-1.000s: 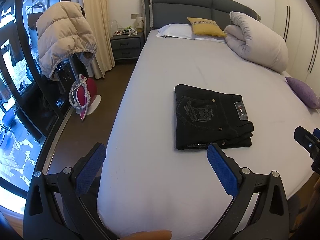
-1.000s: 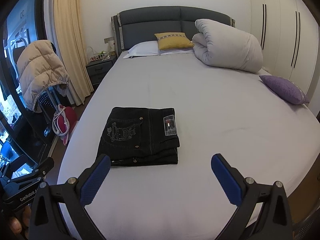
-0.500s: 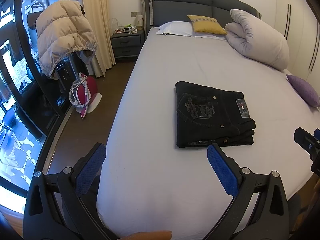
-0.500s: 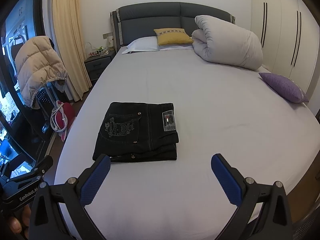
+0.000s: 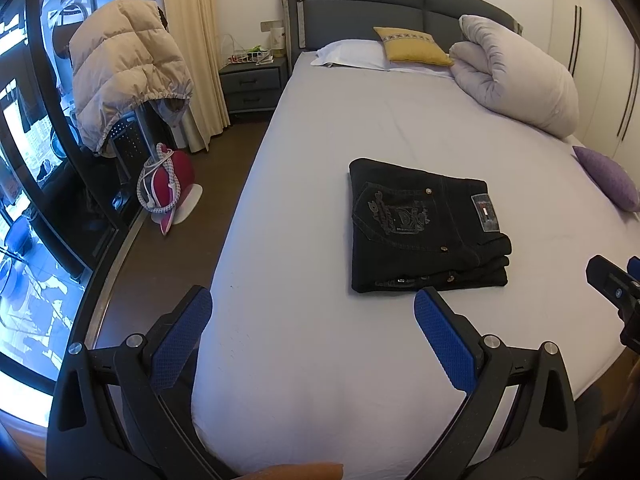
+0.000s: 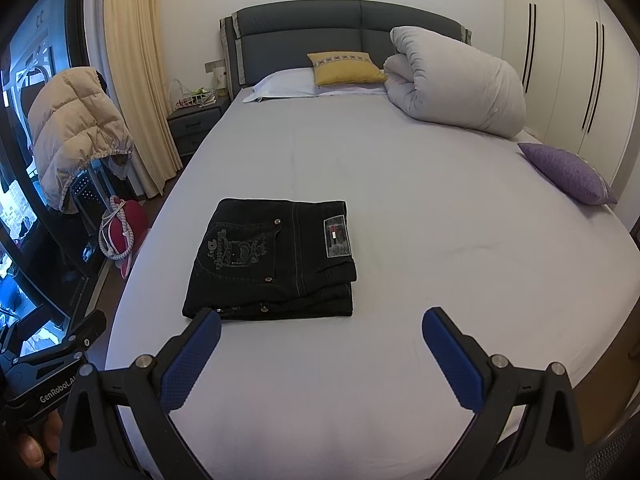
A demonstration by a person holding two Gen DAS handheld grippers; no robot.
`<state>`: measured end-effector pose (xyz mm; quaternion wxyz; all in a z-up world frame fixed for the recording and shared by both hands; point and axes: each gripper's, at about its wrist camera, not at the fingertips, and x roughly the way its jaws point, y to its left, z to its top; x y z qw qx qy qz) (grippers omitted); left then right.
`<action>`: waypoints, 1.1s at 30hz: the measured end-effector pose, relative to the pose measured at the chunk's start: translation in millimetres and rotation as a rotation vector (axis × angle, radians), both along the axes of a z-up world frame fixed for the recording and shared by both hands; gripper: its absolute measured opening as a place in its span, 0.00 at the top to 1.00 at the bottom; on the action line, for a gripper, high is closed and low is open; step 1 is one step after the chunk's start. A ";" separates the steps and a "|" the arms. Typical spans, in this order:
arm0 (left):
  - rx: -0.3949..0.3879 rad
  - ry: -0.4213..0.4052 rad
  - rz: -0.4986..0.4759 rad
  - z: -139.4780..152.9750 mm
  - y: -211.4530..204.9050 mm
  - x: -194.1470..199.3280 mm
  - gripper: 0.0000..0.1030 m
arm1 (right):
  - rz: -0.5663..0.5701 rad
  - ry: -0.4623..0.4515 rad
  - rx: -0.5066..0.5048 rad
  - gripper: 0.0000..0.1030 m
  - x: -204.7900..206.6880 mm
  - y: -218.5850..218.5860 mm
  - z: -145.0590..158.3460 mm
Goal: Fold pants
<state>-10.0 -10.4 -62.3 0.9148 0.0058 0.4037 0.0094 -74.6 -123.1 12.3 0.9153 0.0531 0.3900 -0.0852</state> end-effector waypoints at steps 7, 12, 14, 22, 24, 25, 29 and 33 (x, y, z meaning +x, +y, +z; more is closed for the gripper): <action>0.001 0.006 -0.006 -2.3 -0.2 1.9 0.00 | 0.002 0.006 0.002 0.00 0.2 -0.6 -1.2; -0.001 0.013 -0.014 -3.8 0.5 3.8 0.00 | 0.005 0.009 0.003 0.00 -0.2 0.0 -2.0; 0.000 0.014 -0.016 -3.7 -0.2 4.3 0.00 | 0.004 0.010 0.003 0.00 -0.3 0.2 -2.0; -0.003 0.024 -0.026 -5.3 -0.1 7.4 0.00 | 0.009 0.018 0.007 0.00 0.0 0.5 -4.3; -0.008 0.029 -0.028 -6.0 1.1 8.7 0.00 | 0.010 0.020 0.008 0.00 0.5 1.1 -5.0; -0.011 0.033 -0.028 -6.5 1.7 9.7 0.00 | 0.009 0.021 0.008 0.00 0.8 1.1 -5.3; -0.014 0.041 -0.027 -8.4 3.2 12.2 0.00 | 0.011 0.027 0.009 0.00 1.1 1.6 -7.0; -0.014 0.043 -0.028 -9.3 2.9 13.9 0.00 | 0.012 0.034 0.010 0.00 1.9 1.9 -9.9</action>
